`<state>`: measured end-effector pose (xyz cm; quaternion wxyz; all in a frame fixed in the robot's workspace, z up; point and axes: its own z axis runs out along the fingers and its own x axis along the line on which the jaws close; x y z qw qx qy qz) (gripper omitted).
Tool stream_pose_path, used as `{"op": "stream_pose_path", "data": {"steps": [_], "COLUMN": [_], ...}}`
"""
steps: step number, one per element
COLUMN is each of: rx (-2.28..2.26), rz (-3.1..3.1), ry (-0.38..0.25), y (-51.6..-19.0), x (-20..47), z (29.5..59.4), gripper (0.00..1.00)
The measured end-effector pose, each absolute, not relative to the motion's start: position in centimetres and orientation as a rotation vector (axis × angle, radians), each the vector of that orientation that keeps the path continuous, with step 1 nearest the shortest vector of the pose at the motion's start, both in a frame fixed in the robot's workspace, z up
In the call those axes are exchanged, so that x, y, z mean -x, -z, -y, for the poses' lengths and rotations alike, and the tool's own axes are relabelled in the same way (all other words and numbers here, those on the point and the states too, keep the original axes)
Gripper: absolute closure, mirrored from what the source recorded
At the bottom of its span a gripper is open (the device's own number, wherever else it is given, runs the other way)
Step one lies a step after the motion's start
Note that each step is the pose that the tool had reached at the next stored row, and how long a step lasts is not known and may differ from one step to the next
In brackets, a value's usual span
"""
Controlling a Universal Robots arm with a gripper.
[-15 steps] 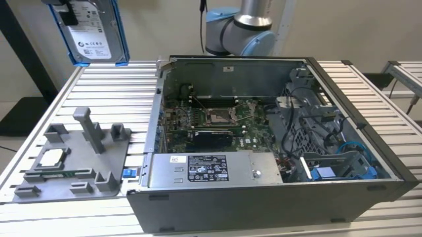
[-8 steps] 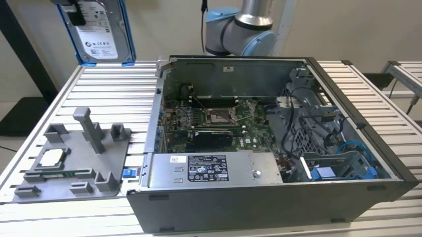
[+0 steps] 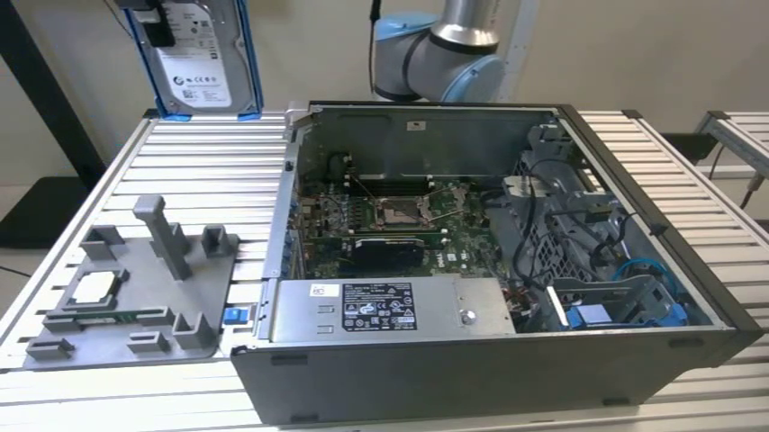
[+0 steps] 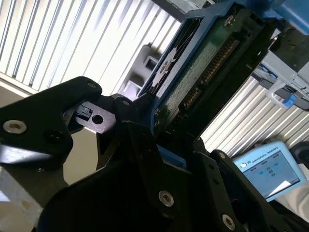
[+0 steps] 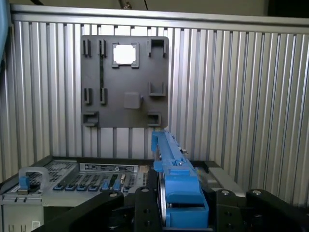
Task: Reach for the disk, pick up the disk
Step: 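Pick up the disk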
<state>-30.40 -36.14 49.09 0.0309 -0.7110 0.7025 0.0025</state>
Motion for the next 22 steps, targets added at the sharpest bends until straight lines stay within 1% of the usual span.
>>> {"op": "stream_pose_path", "data": {"steps": [22], "rx": [2.191], "rz": [-2.164], "ry": [-0.008], "y": [-49.1], "x": [23.9], "z": [36.1], "gripper": [1.0]}}
